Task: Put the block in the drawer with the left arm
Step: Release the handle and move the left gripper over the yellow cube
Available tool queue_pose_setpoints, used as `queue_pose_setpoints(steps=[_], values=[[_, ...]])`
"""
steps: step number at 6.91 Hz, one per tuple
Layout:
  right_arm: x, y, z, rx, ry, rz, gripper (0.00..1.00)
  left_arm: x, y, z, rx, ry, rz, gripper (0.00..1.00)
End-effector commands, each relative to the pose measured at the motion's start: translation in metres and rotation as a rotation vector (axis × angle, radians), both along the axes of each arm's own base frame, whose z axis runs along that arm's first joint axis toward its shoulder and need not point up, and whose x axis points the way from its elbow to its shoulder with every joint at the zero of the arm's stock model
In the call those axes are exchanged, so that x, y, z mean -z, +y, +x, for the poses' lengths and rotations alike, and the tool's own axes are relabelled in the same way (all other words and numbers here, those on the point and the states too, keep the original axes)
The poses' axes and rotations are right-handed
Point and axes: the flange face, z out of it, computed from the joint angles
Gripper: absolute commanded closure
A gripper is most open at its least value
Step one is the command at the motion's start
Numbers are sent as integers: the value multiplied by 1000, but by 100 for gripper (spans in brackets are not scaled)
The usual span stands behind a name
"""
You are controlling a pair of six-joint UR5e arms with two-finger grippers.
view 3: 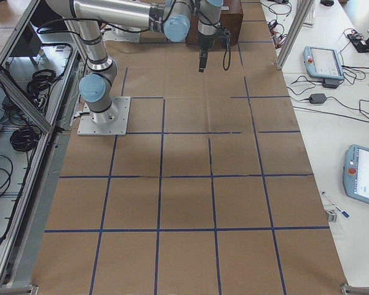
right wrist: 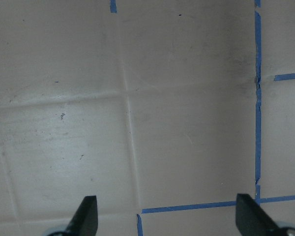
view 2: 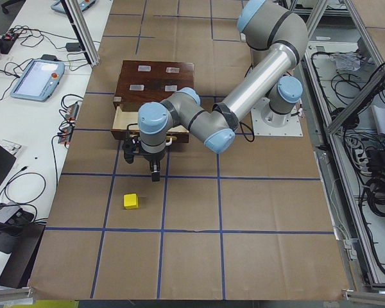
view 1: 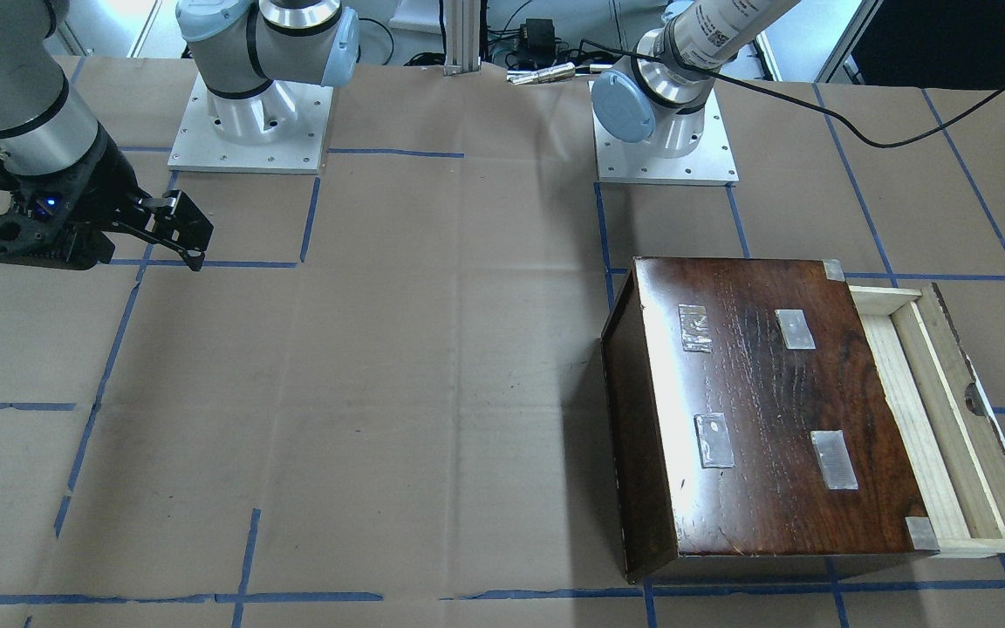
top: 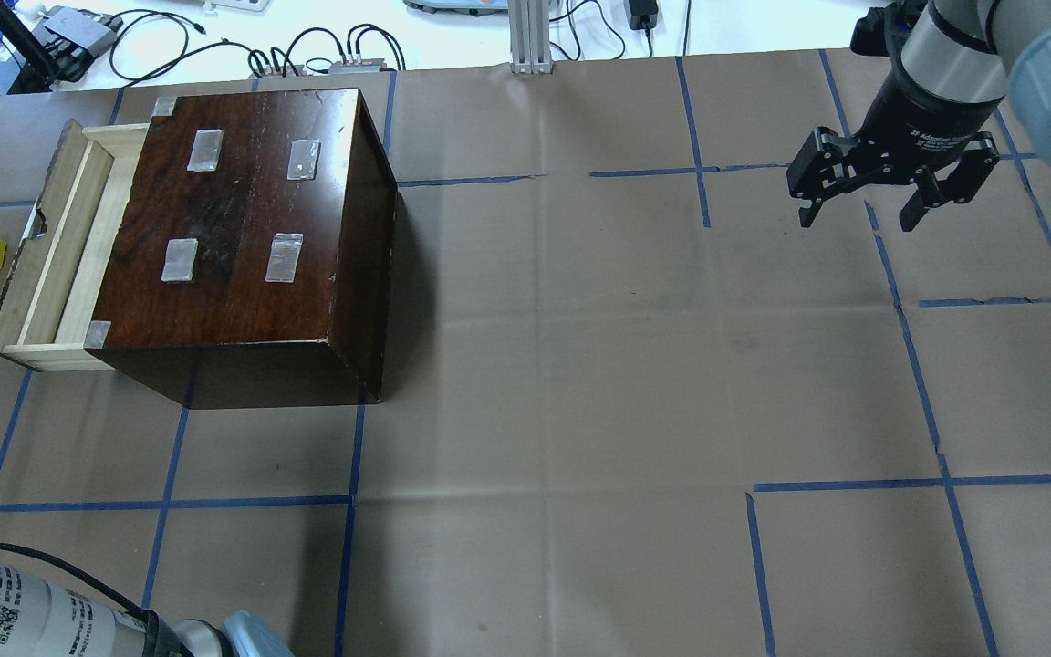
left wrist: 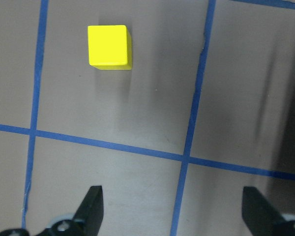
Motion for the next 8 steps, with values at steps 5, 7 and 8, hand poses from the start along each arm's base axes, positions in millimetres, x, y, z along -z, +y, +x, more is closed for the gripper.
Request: queue_pose_setpoints(steps=[5, 7, 8], values=[[1, 0, 0, 0, 0, 2, 0, 62, -84, 86, 71, 20, -49, 1], [0, 0, 0, 0, 0, -1, 0, 102, -102, 83, 83, 62, -35, 1], [0, 0, 0, 0, 0, 0, 0, 113, -104, 82, 80, 72, -25, 1]])
